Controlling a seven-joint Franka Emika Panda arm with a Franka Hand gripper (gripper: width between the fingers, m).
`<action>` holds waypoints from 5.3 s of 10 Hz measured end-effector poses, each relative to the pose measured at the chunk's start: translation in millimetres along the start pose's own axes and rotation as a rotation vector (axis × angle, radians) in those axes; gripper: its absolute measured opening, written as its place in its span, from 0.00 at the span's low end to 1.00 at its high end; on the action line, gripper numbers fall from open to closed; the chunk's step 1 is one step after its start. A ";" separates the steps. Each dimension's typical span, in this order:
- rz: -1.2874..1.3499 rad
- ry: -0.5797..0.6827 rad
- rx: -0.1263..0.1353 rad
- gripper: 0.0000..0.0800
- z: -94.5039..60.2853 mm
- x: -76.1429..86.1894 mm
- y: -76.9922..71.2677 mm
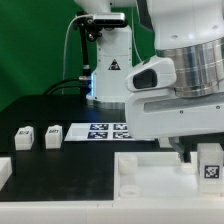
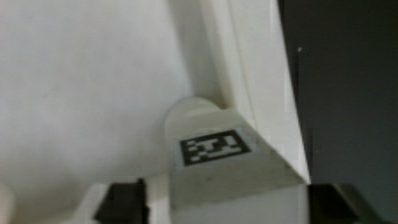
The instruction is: Assemble one leg
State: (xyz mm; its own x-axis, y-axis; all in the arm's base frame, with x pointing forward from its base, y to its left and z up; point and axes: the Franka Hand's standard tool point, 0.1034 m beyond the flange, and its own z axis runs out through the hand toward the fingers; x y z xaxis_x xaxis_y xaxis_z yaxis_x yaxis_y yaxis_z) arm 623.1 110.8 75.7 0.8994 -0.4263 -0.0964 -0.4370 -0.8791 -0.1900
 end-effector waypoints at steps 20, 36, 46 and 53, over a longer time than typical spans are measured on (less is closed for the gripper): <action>-0.091 0.005 0.003 0.81 5.7 2.5 -0.4; 0.933 -0.081 0.102 0.64 5.4 5.9 5.6; -0.433 0.025 -0.073 0.81 3.9 7.5 7.9; 0.038 0.023 -0.054 0.37 4.9 4.8 -0.7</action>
Offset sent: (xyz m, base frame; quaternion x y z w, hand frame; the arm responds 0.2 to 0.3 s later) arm 0.0310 -0.0042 0.0146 0.0565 0.0824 0.4172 0.9033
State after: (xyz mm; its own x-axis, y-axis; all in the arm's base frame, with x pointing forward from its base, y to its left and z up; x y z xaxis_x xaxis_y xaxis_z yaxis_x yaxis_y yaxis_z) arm 627.6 110.4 70.6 0.8825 -0.4635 -0.0795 -0.4703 -0.8723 -0.1340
